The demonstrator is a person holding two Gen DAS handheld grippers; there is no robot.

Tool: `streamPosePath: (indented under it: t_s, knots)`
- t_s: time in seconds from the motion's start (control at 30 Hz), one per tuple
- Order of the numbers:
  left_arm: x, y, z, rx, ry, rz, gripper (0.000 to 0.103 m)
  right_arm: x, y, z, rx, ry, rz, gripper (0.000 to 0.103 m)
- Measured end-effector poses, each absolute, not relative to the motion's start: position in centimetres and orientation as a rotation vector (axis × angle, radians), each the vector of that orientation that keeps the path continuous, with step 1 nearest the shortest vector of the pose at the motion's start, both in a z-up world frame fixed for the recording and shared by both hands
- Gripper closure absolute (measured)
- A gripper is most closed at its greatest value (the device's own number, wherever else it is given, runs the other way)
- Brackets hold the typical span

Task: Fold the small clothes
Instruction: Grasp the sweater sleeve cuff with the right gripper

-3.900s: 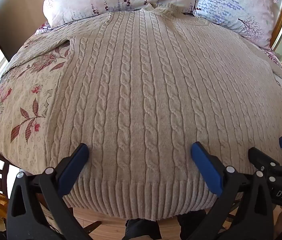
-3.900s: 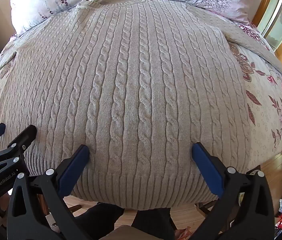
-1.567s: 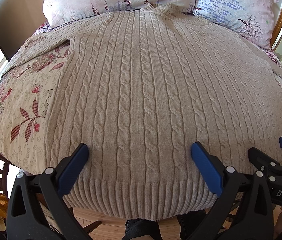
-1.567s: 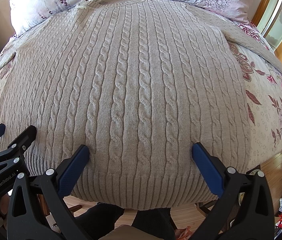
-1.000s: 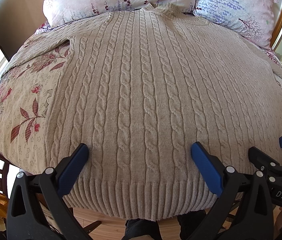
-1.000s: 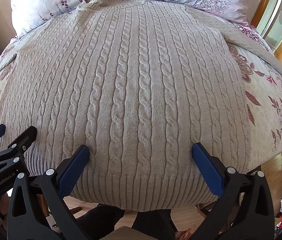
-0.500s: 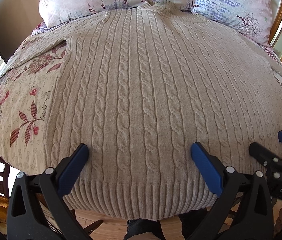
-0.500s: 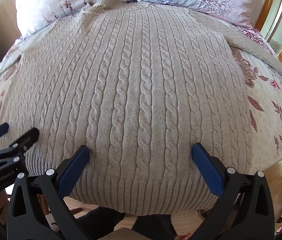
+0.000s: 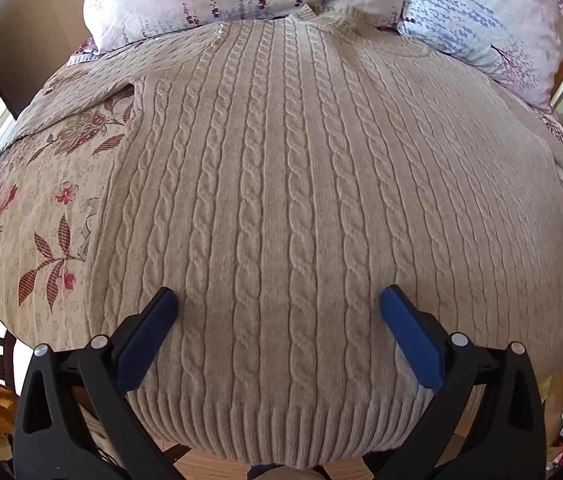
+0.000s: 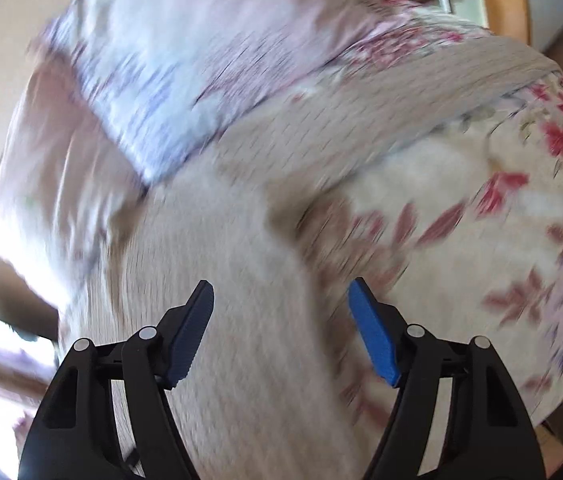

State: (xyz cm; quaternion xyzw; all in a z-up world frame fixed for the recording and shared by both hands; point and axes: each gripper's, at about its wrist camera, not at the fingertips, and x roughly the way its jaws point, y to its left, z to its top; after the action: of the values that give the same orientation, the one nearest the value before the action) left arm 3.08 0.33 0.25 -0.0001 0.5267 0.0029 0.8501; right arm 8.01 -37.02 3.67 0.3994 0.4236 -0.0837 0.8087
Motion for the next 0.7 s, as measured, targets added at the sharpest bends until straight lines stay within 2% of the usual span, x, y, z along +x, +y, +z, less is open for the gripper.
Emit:
streamPosePath:
  t_s: [0.1,0.33,0.47,0.7]
  knots:
    - [3.7,0.5,0.4,-0.035,1.102,0.043,0.002,9.0,-42.2,2.7,0.983,0.849,-0.245,0.036]
    - [4.2,0.7,1.3,-0.122,1.047,0.095,0.002,8.6,-50.0,-1.5,1.24,0.794,-0.37,0.055]
    - [4.6,0.2,2.5,-0.168,0.981,0.102,0.002,8.2,-51.7,-2.2,1.257,0.775,-0.361,0.068]
    - [8.3,-0.5,4.1,-0.226,0.915,0.019,0.002,8.3,-54.9,-2.2,1.207,0.75,-0.432,0.078]
